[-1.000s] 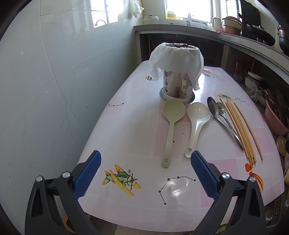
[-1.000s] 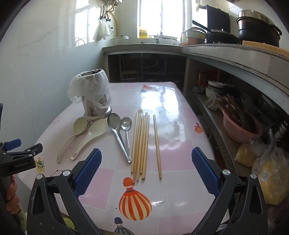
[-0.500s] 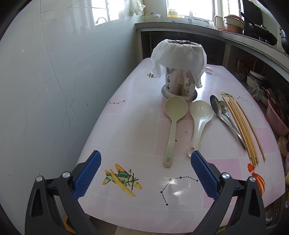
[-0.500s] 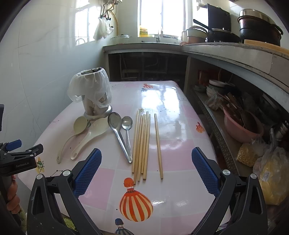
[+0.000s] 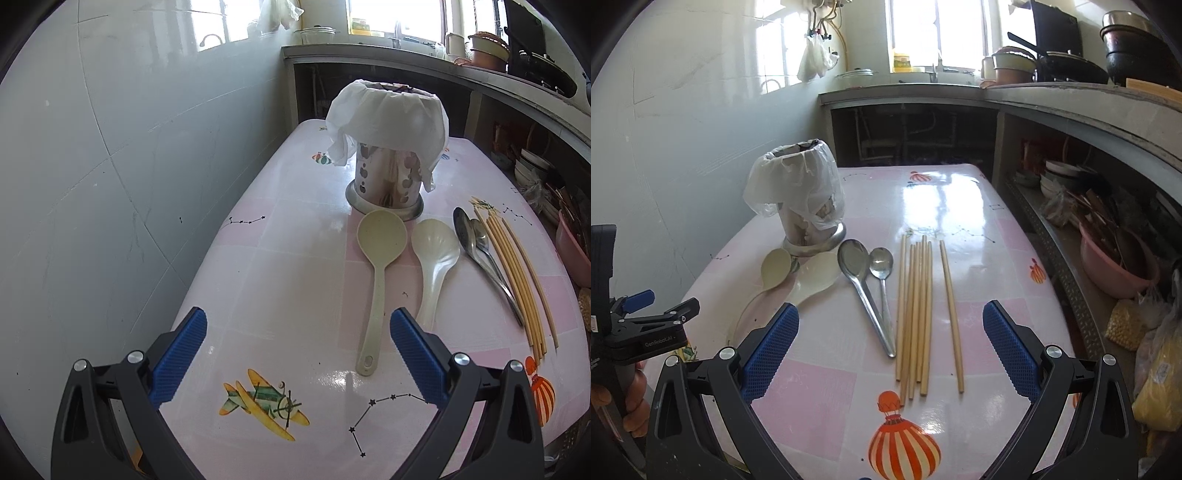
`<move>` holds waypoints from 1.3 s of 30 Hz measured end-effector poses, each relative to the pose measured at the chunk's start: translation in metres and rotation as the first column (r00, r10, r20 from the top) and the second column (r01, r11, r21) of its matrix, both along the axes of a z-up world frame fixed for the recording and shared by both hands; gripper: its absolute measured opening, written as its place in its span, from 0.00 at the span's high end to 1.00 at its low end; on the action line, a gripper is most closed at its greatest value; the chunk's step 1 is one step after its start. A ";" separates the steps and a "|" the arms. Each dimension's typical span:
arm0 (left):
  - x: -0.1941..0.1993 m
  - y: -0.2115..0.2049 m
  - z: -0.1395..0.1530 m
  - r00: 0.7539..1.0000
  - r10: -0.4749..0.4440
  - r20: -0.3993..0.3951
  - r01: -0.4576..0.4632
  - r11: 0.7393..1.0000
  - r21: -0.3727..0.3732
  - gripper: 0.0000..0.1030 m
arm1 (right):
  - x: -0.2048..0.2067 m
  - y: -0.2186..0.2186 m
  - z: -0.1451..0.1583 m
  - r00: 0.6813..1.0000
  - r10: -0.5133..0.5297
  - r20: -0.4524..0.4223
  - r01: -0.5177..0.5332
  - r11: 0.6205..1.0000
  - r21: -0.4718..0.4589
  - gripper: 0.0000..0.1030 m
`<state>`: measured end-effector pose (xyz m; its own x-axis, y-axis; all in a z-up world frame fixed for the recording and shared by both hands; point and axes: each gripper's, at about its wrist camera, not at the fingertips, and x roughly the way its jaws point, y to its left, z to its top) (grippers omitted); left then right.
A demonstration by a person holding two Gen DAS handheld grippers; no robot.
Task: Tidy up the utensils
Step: 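Move both tools down toward the two cream plastic ladles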
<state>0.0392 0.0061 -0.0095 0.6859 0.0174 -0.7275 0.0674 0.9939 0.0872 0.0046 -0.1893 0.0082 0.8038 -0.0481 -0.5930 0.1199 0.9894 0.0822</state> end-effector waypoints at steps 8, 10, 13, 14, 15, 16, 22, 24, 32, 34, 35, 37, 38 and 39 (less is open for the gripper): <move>0.040 0.005 -0.009 1.000 -0.009 -0.008 0.009 1.000 0.025 0.05 | 0.059 0.012 -0.020 0.987 0.145 -0.071 -0.129 0.973 0.193 0.16; 0.052 0.006 -0.012 1.000 -0.022 -0.008 0.022 1.000 0.022 0.05 | 0.075 0.015 -0.029 0.979 0.178 -0.103 -0.149 0.958 0.245 0.20; 0.065 0.008 -0.015 0.997 -0.083 0.009 0.083 0.996 -0.017 0.05 | 0.096 0.015 -0.042 0.966 0.208 -0.154 -0.153 0.939 0.307 0.30; 0.069 0.009 -0.015 0.994 -0.112 0.013 0.112 0.993 -0.045 0.05 | 0.103 0.015 -0.047 0.961 0.216 -0.170 -0.153 0.934 0.322 0.35; 0.073 0.011 -0.015 0.990 -0.143 0.016 0.143 0.986 -0.086 0.05 | 0.109 0.015 -0.051 0.957 0.221 -0.187 -0.149 0.930 0.335 0.39; 0.078 0.012 -0.016 0.986 -0.164 0.012 0.164 0.979 -0.120 0.05 | 0.113 0.014 -0.054 0.953 0.226 -0.201 -0.146 0.926 0.347 0.41; 0.112 0.001 -0.029 0.968 -0.228 -0.101 0.208 0.962 -0.179 0.05 | 0.133 0.013 -0.073 0.930 0.245 -0.274 -0.120 0.906 0.405 0.57; 0.118 -0.009 -0.032 0.961 -0.264 -0.087 0.247 0.954 -0.171 0.05 | 0.135 0.013 -0.076 0.924 0.248 -0.291 -0.111 0.902 0.417 0.61; 0.148 -0.037 -0.042 0.921 -0.376 -0.102 0.356 0.919 -0.171 0.15 | 0.135 0.005 -0.081 0.918 0.252 -0.306 -0.105 0.899 0.425 0.63; 0.156 -0.043 -0.045 0.907 -0.403 -0.118 0.382 0.909 -0.170 0.21 | 0.134 0.004 -0.080 0.919 0.256 -0.300 -0.109 0.896 0.431 0.63; 0.160 -0.047 -0.049 0.903 -0.409 -0.132 0.387 0.908 -0.163 0.29 | 0.133 0.003 -0.079 0.919 0.258 -0.297 -0.111 0.894 0.435 0.63; 0.167 -0.051 -0.055 0.891 -0.425 -0.162 0.397 0.900 -0.179 0.40 | 0.134 -0.004 -0.078 0.919 0.261 -0.295 -0.109 0.889 0.445 0.63; 0.169 -0.052 -0.058 0.888 -0.427 -0.172 0.396 0.899 -0.186 0.46 | 0.132 -0.007 -0.077 0.919 0.262 -0.294 -0.109 0.887 0.449 0.63; 0.171 -0.053 -0.060 0.885 -0.430 -0.179 0.397 0.897 -0.192 0.50 | 0.136 -0.005 -0.080 0.920 0.262 -0.293 -0.109 0.886 0.451 0.64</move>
